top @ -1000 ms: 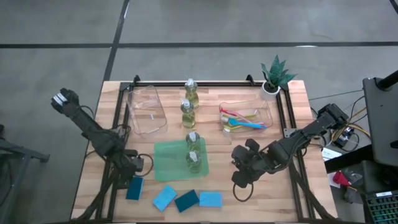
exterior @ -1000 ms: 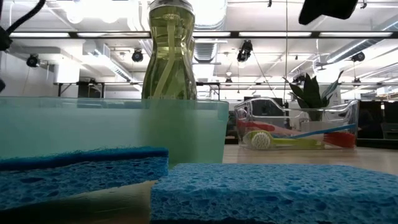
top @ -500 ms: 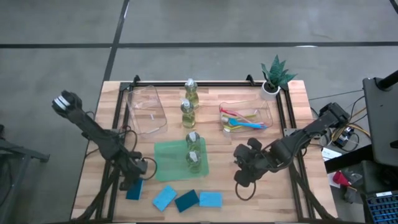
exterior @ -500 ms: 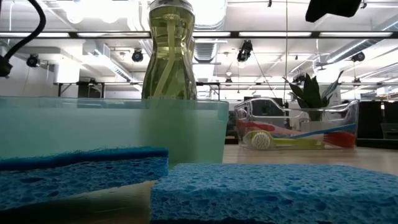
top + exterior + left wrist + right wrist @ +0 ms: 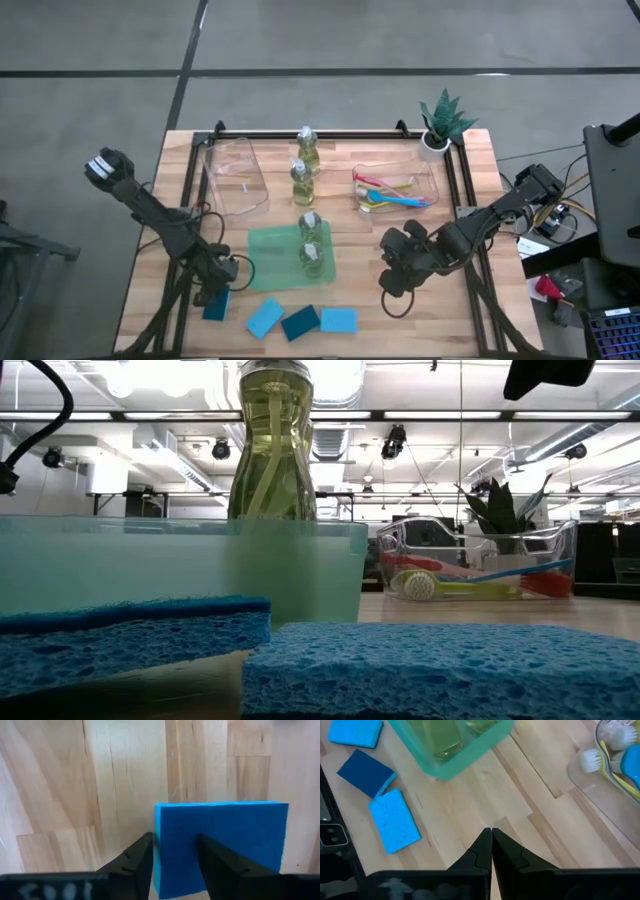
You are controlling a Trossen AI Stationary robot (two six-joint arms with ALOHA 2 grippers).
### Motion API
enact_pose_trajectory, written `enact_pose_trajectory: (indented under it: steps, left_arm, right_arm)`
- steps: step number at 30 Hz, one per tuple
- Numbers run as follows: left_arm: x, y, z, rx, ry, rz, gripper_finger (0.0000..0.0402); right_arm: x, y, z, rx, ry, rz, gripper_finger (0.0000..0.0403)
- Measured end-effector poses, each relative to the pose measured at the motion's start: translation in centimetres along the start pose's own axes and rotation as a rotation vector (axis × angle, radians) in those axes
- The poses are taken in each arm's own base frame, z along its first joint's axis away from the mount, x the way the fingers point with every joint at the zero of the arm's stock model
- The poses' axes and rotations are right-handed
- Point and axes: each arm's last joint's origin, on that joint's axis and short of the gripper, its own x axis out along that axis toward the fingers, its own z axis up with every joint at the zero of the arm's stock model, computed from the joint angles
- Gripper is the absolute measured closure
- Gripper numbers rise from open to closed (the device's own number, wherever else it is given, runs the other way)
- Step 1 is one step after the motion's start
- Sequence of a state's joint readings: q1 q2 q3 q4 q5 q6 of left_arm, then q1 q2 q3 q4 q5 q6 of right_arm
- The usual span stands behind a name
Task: Pick & Place Kitchen Sink Supplies
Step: Put the blue sponge into the left transparent bin
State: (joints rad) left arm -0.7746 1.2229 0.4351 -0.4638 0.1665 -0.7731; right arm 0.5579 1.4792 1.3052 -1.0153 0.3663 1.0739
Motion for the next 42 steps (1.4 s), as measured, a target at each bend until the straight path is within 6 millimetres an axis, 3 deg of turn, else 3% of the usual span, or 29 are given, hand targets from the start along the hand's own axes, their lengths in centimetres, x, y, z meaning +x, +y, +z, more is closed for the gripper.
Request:
enact_pose_trajectory:
  steps: [9, 16, 22, 32, 42]
  left_arm:
    - [0.2, 0.1, 0.0, 0.030, 0.006, 0.008, 0.0387]
    - [-0.4, 0.1, -0.1, 0.006, -0.003, -0.008, 0.0399]
    - [-2.1, 0.0, -0.4, -0.041, -0.016, -0.025, 0.0400]
    - [-7.7, -0.5, -0.9, -0.093, -0.052, 0.045, 0.0401]
    - [-15.2, -0.6, -0.9, -0.173, -0.188, 0.233, 0.0401]
  right_arm:
    - [0.0, 0.0, 0.0, 0.011, 0.000, -0.001, 0.0394]
    - [0.0, 0.0, 0.0, 0.010, -0.008, -0.008, 0.0394]
    - [0.0, 0.0, 0.0, -0.001, -0.009, -0.009, 0.0394]
    - [0.1, -0.2, 0.2, -0.010, -0.038, -0.036, 0.0394]
    - [0.1, -0.4, 0.2, -0.013, -0.041, -0.057, 0.0394]
